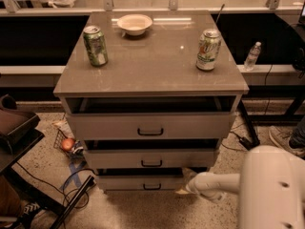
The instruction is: Open bottom drawer
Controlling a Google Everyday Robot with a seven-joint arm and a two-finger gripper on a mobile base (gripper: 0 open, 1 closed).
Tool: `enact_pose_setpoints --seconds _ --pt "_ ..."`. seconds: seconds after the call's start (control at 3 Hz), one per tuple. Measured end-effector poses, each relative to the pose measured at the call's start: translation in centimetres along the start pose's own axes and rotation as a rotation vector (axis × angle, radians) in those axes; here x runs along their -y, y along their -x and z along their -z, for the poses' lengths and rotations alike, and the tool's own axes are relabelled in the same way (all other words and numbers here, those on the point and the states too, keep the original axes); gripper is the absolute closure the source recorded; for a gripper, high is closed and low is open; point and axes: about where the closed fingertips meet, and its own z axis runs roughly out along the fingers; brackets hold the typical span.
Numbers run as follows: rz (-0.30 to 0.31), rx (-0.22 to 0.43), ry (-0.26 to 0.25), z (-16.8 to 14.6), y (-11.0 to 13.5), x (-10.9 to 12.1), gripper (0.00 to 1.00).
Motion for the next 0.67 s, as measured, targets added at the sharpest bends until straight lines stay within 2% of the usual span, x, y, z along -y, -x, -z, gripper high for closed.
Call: enact_pose_setpoints --seconds 0.33,0.67 --pt "0.027 0.004 0.114 -4.06 1.98 -1.3 0.0" --pt "0.027 0.004 0.115 -4.09 2.01 -1.35 0.02"
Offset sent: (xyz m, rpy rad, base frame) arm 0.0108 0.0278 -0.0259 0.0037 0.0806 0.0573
